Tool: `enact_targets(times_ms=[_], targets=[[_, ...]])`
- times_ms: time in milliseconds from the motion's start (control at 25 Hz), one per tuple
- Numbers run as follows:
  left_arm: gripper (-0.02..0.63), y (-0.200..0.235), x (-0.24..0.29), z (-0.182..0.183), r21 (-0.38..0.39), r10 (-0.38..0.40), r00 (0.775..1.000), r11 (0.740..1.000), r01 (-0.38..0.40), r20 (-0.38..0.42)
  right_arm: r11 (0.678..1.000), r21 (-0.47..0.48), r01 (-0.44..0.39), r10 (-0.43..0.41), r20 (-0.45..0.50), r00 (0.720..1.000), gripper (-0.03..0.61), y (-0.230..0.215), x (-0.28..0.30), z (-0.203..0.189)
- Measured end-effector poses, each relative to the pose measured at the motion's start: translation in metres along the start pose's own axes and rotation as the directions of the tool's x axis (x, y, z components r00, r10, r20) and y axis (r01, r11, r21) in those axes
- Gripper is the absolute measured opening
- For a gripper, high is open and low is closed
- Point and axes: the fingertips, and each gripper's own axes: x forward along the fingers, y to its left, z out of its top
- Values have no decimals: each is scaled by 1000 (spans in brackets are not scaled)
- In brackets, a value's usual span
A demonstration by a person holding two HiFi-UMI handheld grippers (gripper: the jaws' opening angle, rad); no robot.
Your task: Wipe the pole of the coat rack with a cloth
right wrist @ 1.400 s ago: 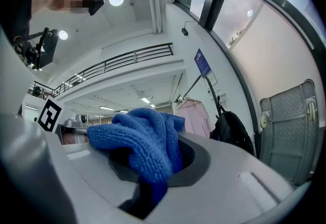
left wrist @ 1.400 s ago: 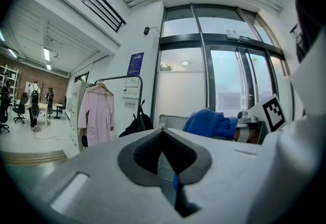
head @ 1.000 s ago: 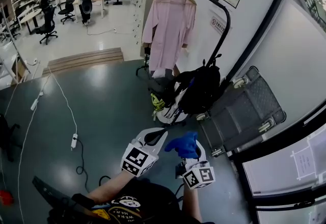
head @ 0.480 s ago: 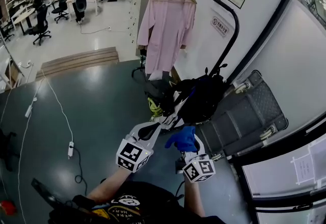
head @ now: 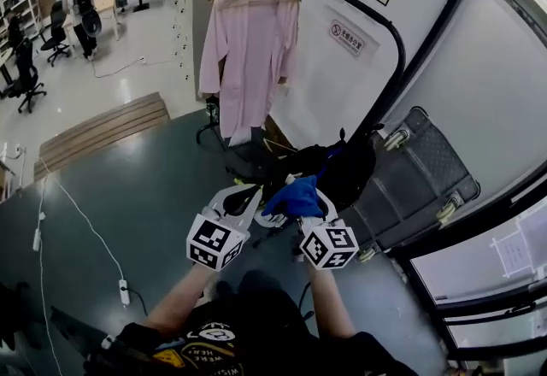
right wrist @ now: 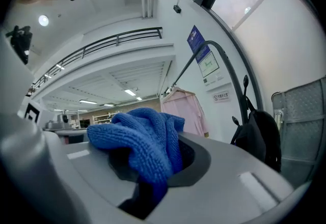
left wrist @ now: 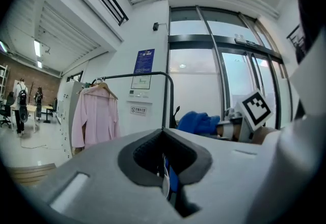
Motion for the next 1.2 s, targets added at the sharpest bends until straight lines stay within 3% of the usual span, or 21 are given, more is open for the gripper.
enact_targets(times_ms=[120,280,480,600,720,920,1040,1200], targets=[[-2,21,25,11,-3,-35,999,999,35,17,998,-16,61,-60,43,997,63,-33,43,41],[-2,59,54,30,13,-39,998,999,39,54,989,-77,125,-112,163,980,64,-82,104,123],[-2,113,107,53,54,-29,997,998,25,77,976,-97,197,-156,326,933,64,-136,161,227],[-2,139,146,78,88,-41,994,996,32,105,975,-62,215,-174,395,902,64,-156,180,273],[-2,151,182,103,109,-79,988,992,64,131,979,-9,204,-180,431,884,66,-167,193,304],[-2,153,233,104,84,-154,981,986,145,118,952,-11,307,-264,482,835,67,-200,189,346],[-2,162,255,103,81,-184,977,981,176,108,946,-38,323,-267,476,838,66,-203,206,352],[-2,183,268,114,86,-194,973,979,185,121,949,-81,304,-240,435,868,67,-199,249,351]])
